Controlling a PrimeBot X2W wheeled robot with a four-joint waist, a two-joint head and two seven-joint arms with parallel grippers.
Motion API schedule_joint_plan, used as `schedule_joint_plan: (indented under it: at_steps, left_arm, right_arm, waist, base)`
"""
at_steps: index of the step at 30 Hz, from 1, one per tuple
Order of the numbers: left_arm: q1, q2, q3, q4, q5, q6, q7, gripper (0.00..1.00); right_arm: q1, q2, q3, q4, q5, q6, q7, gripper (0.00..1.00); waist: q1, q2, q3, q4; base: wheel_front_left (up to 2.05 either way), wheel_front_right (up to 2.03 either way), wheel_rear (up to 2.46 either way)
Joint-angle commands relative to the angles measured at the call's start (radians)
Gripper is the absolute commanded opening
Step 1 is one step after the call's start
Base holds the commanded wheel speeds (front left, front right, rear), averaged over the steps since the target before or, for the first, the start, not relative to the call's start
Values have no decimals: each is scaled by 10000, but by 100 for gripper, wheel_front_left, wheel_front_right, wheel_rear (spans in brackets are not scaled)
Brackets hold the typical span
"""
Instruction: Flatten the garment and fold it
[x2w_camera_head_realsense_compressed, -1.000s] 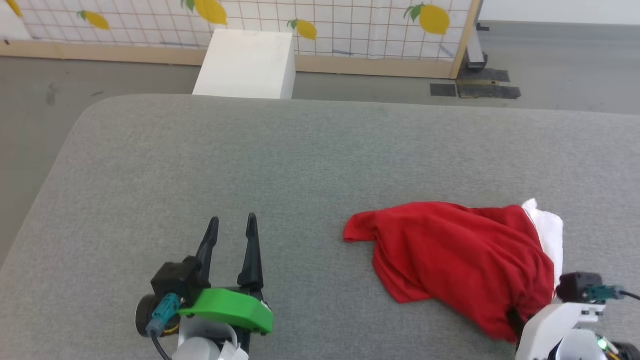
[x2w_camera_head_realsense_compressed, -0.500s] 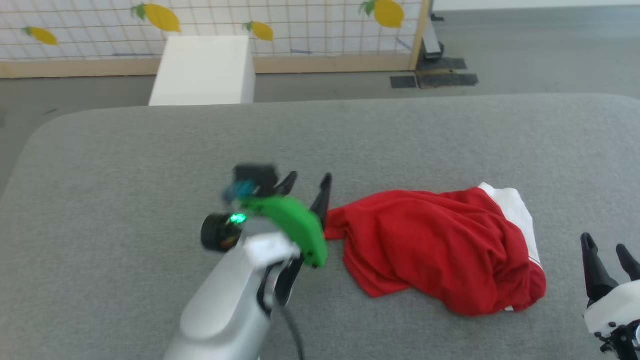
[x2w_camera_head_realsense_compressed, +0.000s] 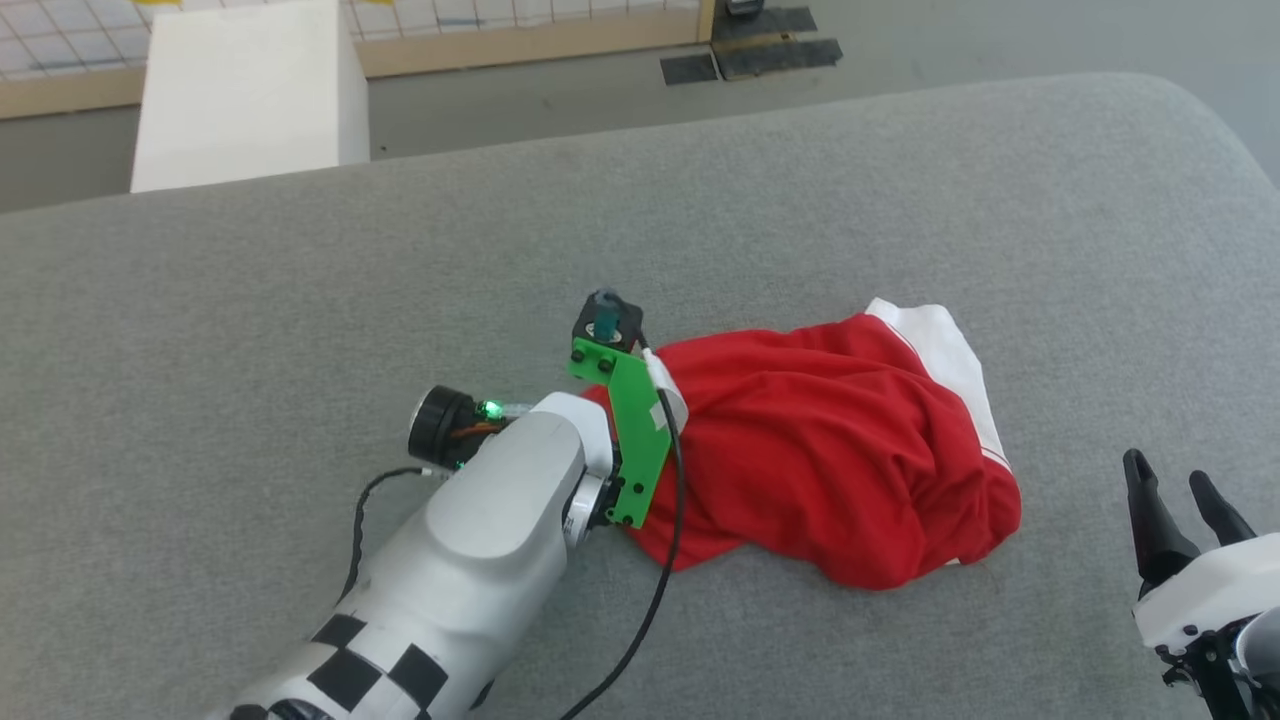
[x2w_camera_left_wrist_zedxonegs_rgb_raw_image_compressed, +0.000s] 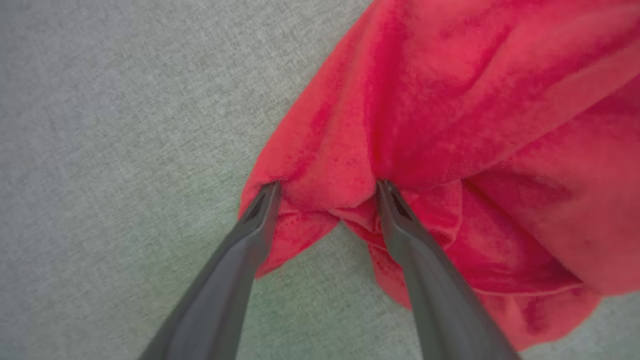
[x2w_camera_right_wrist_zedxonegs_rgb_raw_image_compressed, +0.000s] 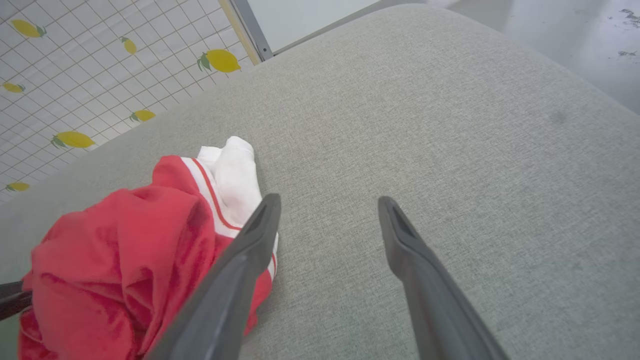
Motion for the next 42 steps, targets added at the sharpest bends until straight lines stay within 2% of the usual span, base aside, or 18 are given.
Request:
schedule_joint_plan:
  at_steps: [1, 4, 5, 6, 10, 16, 19, 21, 26, 28, 32, 37, 38, 39, 42]
  left_arm:
    - [-77, 22, -205, 228, 73, -132, 76, 100]
    - [120, 22, -414, 266, -170, -395, -21, 100]
    - [171, 22, -400, 193, -301, -434, -250, 47]
    - [202, 22, -363, 142, -421, -446, -431, 0]
    - [60, 22, 284, -317, -1180, -257, -1626, 0]
    - [-460, 102, 2038, -1156, -2249, 95, -3807, 0]
    - [-218, 518, 2774, -1611, -2644, 212, -4376, 0]
    - [217, 952, 3226, -1975, -2843, 442, -4623, 0]
    - [2177, 1984, 4173, -3090, -3314, 1374, -4811, 0]
    - [3103, 2179, 4283, -3541, -3486, 1702, -4606, 0]
    - [4734, 2188, 4197, -4184, -3868, 2070, -4077, 0]
    - [6013, 1808, 4211, -4875, -4483, 2063, -3844, 0]
    - [6090, 1789, 4307, -5077, -4534, 2024, -3983, 42]
    - [6110, 1792, 4412, -5276, -4564, 1976, -4131, 100]
    - [6052, 1970, 4798, -6114, -4473, 1599, -4908, 100]
  right_arm:
    - [-150, 19, -8, 37, -22, -13, -75, 100]
    - [-133, 19, -112, 77, -118, -13, -108, 100]
    - [-134, 19, -137, 99, -128, -13, -119, 100]
    - [-133, 19, -152, 119, -144, -13, -126, 100]
    - [-54, 19, -154, 182, -225, -13, -125, 100]
    - [185, 20, -8, 181, -355, -13, -42, 100]
    - [328, 20, 90, 178, -407, -13, 8, 100]
    - [435, 20, 169, 173, -435, -13, 39, 100]
    - [755, 20, 308, 193, -389, -13, 59, 100]
    - [842, 20, 329, 206, -362, -13, 58, 100]
    - [815, 20, 425, 256, -333, -13, 38, 100]
    - [677, 20, 584, 305, -319, -13, 16, 100]
    - [657, 20, 618, 319, -321, -13, 15, 100]
    - [646, 20, 643, 329, -324, -13, 17, 100]
    - [618, 20, 716, 349, -338, -13, 31, 100]
  waist:
    - [0, -1, 304, -222]
    - [0, -1, 331, -93]
    - [0, -1, 320, -32]
    - [0, -1, 292, 32]
    - [0, -1, 30, 444]
    - [0, -1, -666, 1284]
    - [0, -1, -1015, 1652]
    - [0, -1, -1183, 1886]
    - [0, -1, -1461, 2482]
    - [0, -1, -1455, 2703]
    - [0, -1, -1420, 2930]
    - [0, -1, -1358, 3012]
    - [0, -1, -1358, 3008]
    - [0, -1, -1361, 3006]
    - [0, -1, -1375, 2970]
  base:
    - [0, 0, 0]
    - [0, 0, 0]
    - [0, 0, 0]
    - [0, 0, 0]
    - [0, 0, 0]
    - [0, 0, 0]
    - [0, 0, 0]
    - [0, 0, 0]
    - [0, 0, 0]
    - [0, 0, 0]
    - [0, 0, 0]
    - [0, 0, 0]
    - [0, 0, 0]
    - [0, 0, 0]
    - [0, 0, 0]
